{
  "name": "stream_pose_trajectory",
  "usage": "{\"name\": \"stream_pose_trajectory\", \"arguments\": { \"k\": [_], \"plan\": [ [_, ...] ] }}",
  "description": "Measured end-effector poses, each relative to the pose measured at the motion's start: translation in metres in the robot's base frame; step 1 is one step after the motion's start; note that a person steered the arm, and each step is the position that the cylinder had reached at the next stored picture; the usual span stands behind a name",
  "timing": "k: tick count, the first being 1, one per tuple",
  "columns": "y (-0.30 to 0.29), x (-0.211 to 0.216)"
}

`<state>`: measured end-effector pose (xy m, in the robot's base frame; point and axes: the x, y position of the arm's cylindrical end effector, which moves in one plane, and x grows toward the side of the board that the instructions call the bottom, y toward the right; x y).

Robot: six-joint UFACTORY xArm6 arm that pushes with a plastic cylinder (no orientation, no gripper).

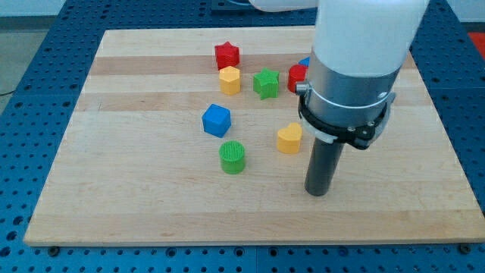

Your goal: Slide the green circle towards the center left

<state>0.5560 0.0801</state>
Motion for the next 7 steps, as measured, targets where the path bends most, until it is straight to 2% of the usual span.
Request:
{"name": "stream_pose_trajectory", "arguments": {
  "k": [2, 3, 6, 7],
  "plan": [
    [-0.039, -0.027],
    [-0.039, -0.027],
    [-0.146, -0.027],
    [-0.139, -0.033]
  ]
}}
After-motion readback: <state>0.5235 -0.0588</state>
